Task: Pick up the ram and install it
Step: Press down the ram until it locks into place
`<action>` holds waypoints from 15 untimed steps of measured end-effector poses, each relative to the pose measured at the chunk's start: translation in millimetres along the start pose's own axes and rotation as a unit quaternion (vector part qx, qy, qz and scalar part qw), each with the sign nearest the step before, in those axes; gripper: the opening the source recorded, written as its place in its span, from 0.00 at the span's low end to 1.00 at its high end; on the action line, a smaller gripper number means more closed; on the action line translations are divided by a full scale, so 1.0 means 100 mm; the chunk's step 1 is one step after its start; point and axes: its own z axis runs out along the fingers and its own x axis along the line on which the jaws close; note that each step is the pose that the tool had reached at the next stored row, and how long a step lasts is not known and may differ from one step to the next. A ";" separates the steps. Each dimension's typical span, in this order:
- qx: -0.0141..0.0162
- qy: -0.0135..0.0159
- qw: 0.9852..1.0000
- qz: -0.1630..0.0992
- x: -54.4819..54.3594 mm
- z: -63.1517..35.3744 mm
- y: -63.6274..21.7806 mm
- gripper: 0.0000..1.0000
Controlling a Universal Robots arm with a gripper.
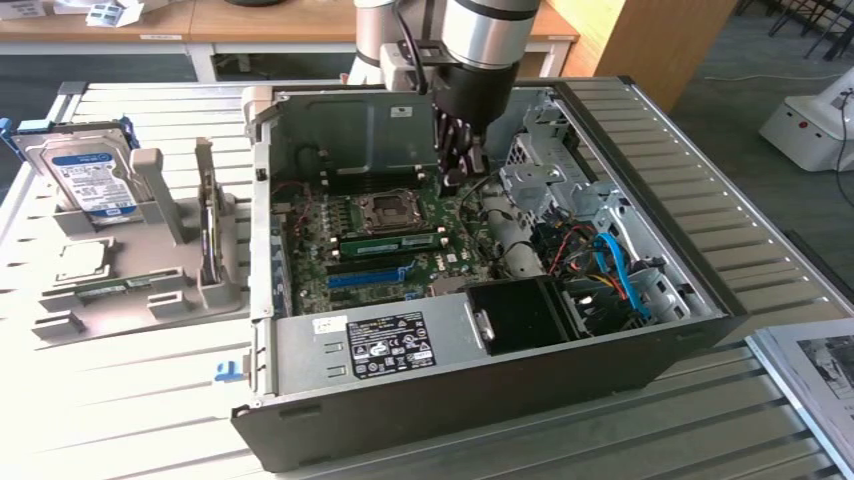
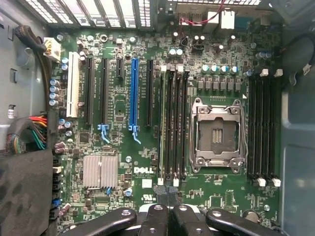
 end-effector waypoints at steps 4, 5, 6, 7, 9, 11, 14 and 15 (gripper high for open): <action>0.000 0.000 1.000 0.000 0.00 0.032 -0.001 0.10; 0.000 0.000 1.000 0.000 0.00 0.039 -0.001 0.10; 0.000 0.000 1.000 0.000 0.00 0.046 -0.001 0.10; 0.000 0.000 1.000 0.000 0.00 0.054 -0.002 0.10; 0.000 0.000 1.000 0.000 0.00 0.068 -0.002 0.10; 0.000 0.000 1.000 0.000 0.00 0.084 -0.002 0.10; 0.000 0.000 1.000 0.000 0.00 0.106 -0.003 0.10; 0.000 0.000 1.000 0.000 0.00 0.113 -0.003 0.10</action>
